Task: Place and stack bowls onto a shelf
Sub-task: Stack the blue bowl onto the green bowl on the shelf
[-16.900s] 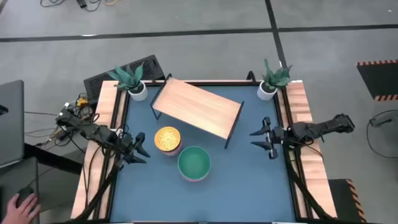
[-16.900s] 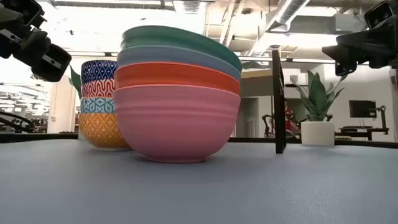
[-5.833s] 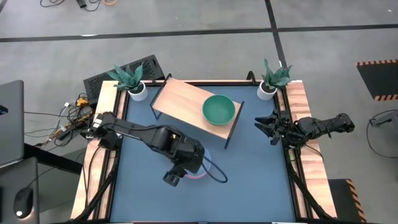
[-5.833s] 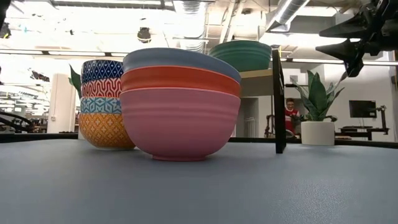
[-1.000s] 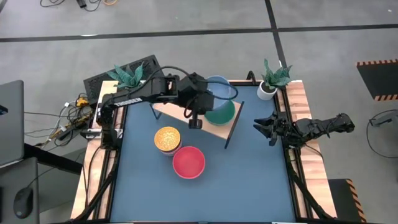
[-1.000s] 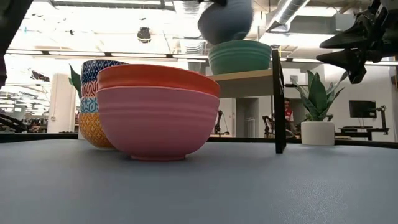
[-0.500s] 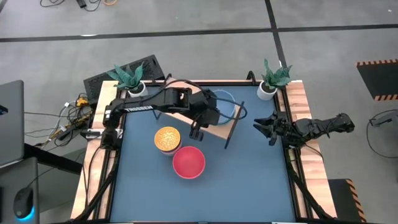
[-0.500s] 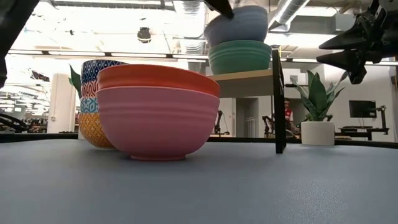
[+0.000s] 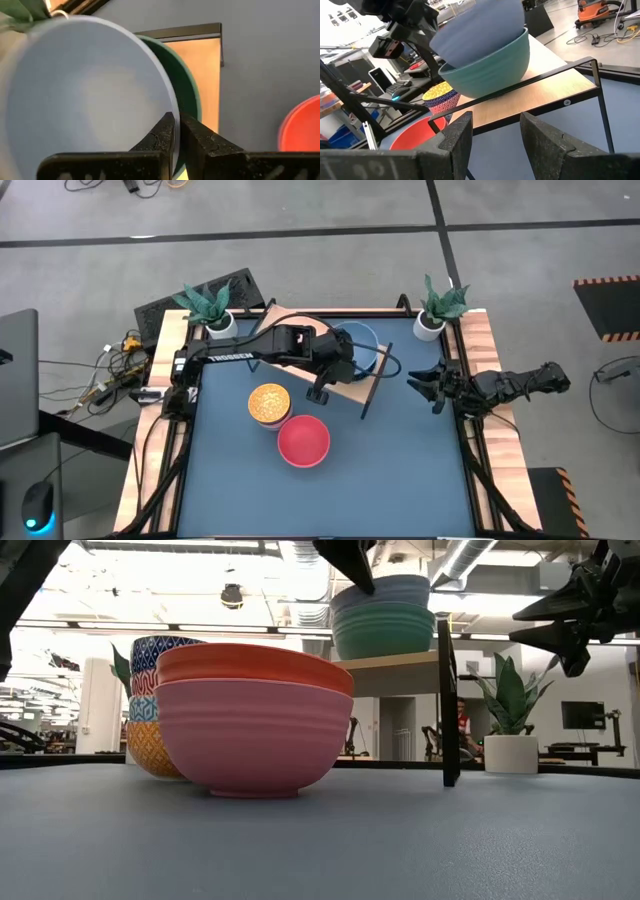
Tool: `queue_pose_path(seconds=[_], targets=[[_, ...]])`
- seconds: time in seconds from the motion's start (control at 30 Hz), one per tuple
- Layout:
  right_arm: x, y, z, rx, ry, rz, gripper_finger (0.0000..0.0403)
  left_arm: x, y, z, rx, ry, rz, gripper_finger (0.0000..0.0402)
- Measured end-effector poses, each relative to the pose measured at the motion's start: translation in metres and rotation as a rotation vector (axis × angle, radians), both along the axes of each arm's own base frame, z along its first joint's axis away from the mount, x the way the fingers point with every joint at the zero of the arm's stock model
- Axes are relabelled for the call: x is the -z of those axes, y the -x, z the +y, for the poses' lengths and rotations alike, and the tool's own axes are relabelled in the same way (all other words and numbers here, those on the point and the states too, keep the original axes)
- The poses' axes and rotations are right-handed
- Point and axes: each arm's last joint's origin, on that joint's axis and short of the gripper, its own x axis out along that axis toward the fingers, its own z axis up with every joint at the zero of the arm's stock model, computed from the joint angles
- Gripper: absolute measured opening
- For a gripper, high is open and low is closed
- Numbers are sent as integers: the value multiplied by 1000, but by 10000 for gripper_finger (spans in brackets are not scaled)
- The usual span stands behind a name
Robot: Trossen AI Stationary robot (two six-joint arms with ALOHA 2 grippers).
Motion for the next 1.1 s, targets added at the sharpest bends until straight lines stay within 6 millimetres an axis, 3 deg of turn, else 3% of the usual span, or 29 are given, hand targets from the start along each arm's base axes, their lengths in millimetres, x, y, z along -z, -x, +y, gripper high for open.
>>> queue_pose_path(seconds=[0.33, 0.53, 0.7, 0.8, 0.93, 1.1], targets=[[0, 0, 0, 0, 1, 2, 191, -6, 1, -8, -20, -44, -21, 105], [0, 0, 0, 0, 1, 4, 191, -44, 10, -15, -40, -51, -139, 124], [1, 0, 0, 0, 3, 11, 191, -67, 41, -32, -69, 50, -172, 123], [2, 0, 0, 0, 5, 17, 191, -77, 49, -39, -173, 106, -241, 112], [2, 0, 0, 0, 13, 23, 191, -70, 44, -46, -271, 10, -263, 86], [2, 0, 0, -1, 15, 28, 191, -32, 22, -51, -344, -66, -270, 45]])
